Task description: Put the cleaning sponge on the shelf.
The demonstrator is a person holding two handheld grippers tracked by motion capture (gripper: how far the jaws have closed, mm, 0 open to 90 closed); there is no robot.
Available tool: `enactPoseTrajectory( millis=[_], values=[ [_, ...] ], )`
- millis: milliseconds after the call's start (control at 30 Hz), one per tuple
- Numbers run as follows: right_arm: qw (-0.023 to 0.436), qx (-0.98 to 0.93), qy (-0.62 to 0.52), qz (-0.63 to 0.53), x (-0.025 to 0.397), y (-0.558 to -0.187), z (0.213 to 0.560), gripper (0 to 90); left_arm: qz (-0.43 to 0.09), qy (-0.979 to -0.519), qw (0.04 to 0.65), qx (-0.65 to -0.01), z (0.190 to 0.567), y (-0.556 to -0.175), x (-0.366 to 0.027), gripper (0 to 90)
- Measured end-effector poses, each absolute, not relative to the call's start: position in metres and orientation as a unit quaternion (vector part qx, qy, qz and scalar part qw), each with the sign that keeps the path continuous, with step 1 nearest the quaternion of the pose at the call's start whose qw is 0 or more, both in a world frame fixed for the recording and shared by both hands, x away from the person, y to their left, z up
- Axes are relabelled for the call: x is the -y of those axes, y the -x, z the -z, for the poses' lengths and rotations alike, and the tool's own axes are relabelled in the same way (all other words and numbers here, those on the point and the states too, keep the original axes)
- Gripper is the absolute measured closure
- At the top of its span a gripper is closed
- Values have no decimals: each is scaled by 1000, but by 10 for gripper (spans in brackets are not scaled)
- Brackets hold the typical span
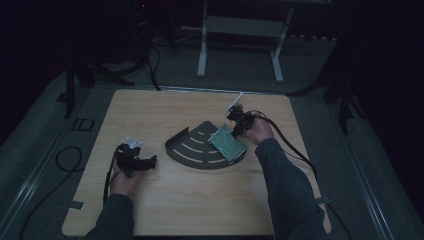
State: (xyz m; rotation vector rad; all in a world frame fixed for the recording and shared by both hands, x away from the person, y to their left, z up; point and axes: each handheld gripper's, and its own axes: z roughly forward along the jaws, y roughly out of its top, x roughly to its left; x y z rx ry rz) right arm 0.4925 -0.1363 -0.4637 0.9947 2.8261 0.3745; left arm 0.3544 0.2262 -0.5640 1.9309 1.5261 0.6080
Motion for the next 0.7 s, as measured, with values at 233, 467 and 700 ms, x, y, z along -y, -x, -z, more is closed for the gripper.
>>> enactPoseTrajectory(
  millis=[233,467,700],
  values=[
    [65,-934,-329,-120,135,-493,466,885,-229,-727,299,-575,564,-354,-226,70],
    [66,-934,-329,-119,134,-493,467,871,-229,-727,299,-575,564,-354,-226,70],
    [64,-936,-326,-120,133,-493,468,868,-229,-727,299,-575,564,-354,-226,70]
  ],
)
